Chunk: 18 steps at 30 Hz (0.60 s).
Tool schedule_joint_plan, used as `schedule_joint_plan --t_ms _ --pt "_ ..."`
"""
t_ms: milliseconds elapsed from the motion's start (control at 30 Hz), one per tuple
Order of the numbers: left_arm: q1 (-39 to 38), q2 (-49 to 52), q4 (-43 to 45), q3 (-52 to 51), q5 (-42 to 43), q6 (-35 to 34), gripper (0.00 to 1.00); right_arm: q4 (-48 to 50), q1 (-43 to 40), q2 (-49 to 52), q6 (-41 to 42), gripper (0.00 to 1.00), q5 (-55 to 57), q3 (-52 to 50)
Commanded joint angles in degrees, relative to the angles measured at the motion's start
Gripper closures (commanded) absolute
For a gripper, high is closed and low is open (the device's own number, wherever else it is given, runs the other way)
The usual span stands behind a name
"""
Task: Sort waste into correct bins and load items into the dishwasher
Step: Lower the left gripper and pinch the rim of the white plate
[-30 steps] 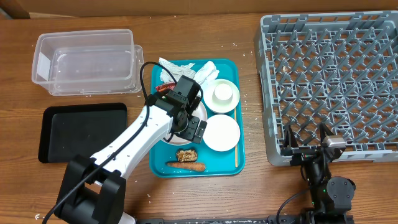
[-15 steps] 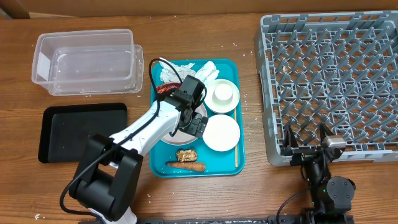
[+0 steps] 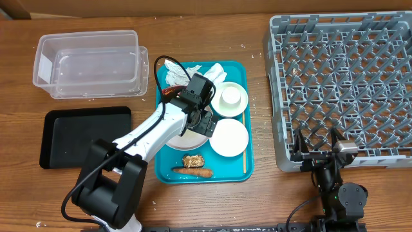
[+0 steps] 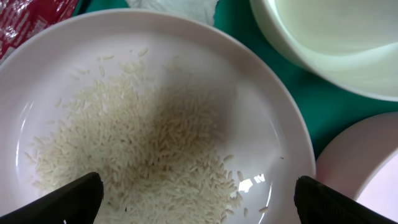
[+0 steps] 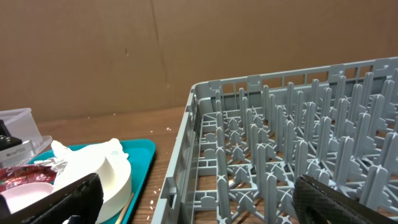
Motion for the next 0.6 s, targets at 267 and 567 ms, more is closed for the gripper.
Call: schedule_joint_plan --t_ms 267,567 --pt "-0.4 0.5 -2.8 1.4 10.0 6.5 0.00 0.3 0.3 -0.6 -0.2 0.00 0.3 -0.6" --pt "-0.3 0.5 1.6 1.4 6.8 6.7 0.00 0.3 0.3 -0.6 -0.2 0.00 0.3 -0.6"
